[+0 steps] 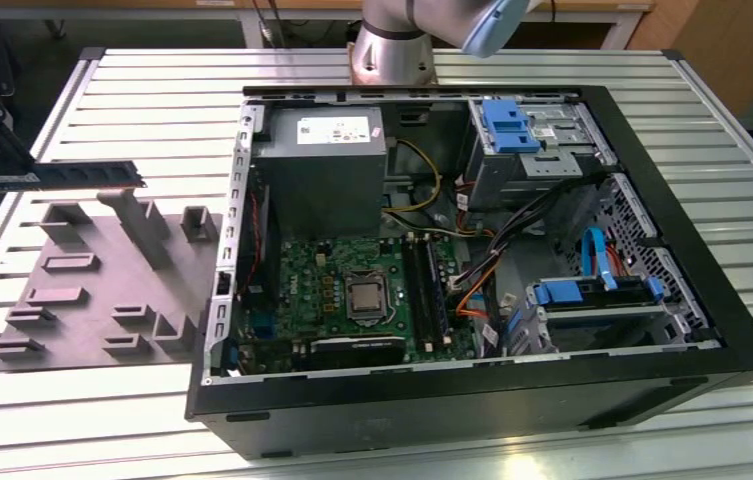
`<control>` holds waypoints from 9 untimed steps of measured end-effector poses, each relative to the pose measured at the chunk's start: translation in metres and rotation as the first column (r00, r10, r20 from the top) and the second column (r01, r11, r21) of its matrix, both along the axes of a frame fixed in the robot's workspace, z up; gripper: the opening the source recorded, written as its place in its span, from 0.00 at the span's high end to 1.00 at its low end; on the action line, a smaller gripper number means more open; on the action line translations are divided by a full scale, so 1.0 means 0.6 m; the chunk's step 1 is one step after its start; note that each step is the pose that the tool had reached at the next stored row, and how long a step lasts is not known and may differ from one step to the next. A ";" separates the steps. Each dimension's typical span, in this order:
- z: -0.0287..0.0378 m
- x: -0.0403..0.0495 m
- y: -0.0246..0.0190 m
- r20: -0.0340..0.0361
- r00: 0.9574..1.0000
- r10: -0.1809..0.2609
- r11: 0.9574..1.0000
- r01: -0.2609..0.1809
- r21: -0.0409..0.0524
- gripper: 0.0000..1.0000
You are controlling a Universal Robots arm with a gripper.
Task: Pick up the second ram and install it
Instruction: 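Pick up the second ram and move it above second insertion slot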
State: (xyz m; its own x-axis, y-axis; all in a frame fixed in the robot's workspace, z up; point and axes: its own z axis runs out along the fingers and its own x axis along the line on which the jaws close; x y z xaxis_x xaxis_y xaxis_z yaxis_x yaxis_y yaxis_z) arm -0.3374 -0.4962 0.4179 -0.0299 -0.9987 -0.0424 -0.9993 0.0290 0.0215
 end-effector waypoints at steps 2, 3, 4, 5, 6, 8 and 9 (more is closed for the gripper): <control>0.000 0.003 0.0000 0.000 1.000 0.000 1.000 0.000 0.000 0.89; 0.000 0.005 0.0001 0.000 1.000 0.000 1.000 0.000 0.000 0.89; 0.000 0.006 0.0001 0.000 1.000 0.000 1.000 0.000 0.000 0.89; 0.000 0.008 0.0001 0.000 1.000 0.000 1.000 0.000 0.000 0.89; 0.000 0.009 0.0001 0.000 1.000 0.000 1.000 0.000 0.000 0.89; 0.000 0.012 0.0001 0.000 1.000 0.000 1.000 0.000 0.000 0.89; 0.000 0.014 0.0001 0.000 1.000 0.000 1.000 0.000 0.000 0.89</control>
State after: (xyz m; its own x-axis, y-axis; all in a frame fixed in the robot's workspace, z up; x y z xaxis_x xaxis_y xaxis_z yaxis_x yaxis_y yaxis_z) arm -0.3290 -0.4961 0.4179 -0.0299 -0.9987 -0.0424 -0.9993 0.0290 0.0214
